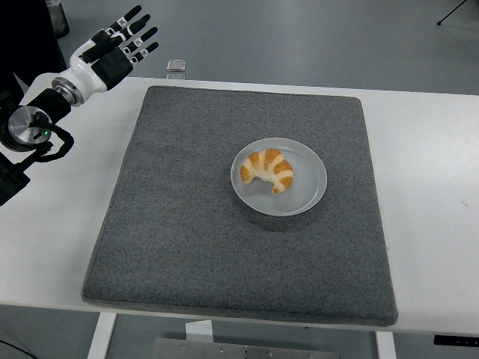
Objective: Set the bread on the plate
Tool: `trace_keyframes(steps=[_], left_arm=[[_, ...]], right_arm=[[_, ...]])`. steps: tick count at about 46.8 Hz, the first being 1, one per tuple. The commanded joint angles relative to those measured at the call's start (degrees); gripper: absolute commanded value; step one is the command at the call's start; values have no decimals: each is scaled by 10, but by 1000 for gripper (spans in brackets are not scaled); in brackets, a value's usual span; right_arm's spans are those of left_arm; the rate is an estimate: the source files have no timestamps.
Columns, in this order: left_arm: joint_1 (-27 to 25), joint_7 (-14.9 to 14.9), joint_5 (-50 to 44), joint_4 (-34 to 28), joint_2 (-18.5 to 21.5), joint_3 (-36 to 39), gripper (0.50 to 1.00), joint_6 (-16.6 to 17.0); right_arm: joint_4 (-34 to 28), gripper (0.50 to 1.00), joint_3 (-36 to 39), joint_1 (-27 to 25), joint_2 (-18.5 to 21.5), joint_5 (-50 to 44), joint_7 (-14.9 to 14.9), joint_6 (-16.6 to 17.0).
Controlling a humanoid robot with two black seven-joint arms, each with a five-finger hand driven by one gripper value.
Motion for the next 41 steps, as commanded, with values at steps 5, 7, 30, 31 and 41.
trace_keyframes(steps=[5, 7, 30, 31, 41], left_arm=[[2, -33, 28, 57, -18, 4, 994, 0], [2, -38, 37, 74, -27, 4, 996, -1], [12, -93, 57, 148, -128, 0, 1000, -28], [12, -93, 57, 148, -128, -1, 1000, -29], [18, -112, 51, 154, -136, -3, 1000, -32]], right_arm=[[0, 952, -1, 0, 0, 3, 0, 1], [0, 952, -1, 0, 0, 3, 0, 1], [-1, 952, 0, 0, 0, 4, 0, -1], [-1, 954, 0, 0, 0, 5, 0, -1], [0, 952, 2, 0, 0, 5, 1, 0]])
